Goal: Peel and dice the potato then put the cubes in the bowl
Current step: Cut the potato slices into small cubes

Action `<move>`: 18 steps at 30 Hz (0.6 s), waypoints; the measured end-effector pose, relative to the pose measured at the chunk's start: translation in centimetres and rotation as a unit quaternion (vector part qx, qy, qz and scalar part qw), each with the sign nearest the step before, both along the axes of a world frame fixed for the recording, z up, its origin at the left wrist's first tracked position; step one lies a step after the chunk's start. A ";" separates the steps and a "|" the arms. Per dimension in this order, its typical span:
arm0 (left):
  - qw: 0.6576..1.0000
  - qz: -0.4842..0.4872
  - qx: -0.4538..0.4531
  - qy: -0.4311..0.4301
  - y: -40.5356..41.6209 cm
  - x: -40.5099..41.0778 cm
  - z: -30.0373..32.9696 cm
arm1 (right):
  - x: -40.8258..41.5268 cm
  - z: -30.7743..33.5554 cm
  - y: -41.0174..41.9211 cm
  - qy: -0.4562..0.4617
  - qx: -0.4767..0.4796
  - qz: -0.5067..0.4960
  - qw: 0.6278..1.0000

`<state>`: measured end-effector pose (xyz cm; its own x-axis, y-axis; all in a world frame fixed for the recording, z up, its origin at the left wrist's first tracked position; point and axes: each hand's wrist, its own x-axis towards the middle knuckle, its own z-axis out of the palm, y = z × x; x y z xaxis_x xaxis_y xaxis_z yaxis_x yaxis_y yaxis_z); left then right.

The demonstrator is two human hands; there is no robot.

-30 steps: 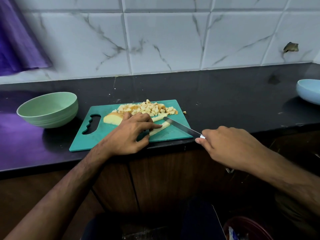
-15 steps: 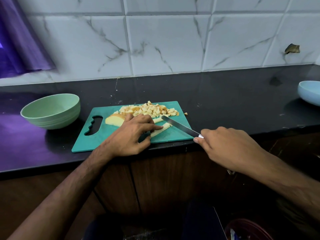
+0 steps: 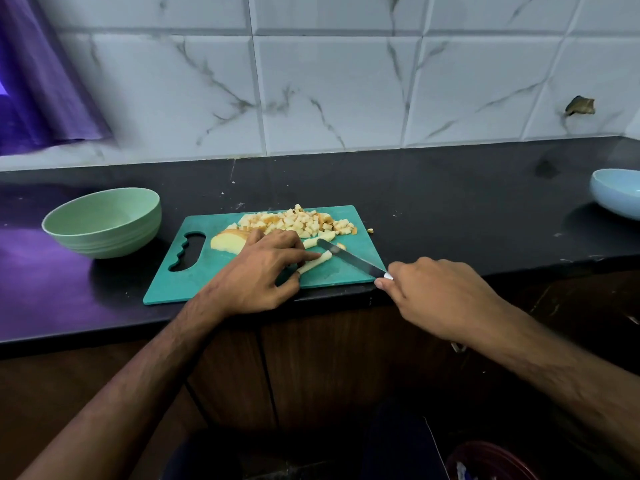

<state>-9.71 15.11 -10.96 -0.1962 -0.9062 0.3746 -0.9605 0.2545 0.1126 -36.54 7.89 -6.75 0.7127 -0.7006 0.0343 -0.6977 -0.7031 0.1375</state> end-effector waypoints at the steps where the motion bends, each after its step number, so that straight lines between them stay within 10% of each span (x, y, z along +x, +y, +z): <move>1: 1.000 0.000 -0.004 0.002 0.1 0.0 0.0 | -0.2 0.5 0.1 -0.004 0.004 -0.003 1.000; 18: 1.000 0.003 -0.028 0.014 0.2 0.2 -0.2 | 0.8 0.0 0.8 -0.008 0.007 0.000 1.000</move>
<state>-9.47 15.26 -11.15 -0.1807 -0.8843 0.4306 -0.9586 0.2563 0.1240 -35.73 8.73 -6.76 0.7126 -0.7006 0.0364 -0.6993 -0.7053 0.1161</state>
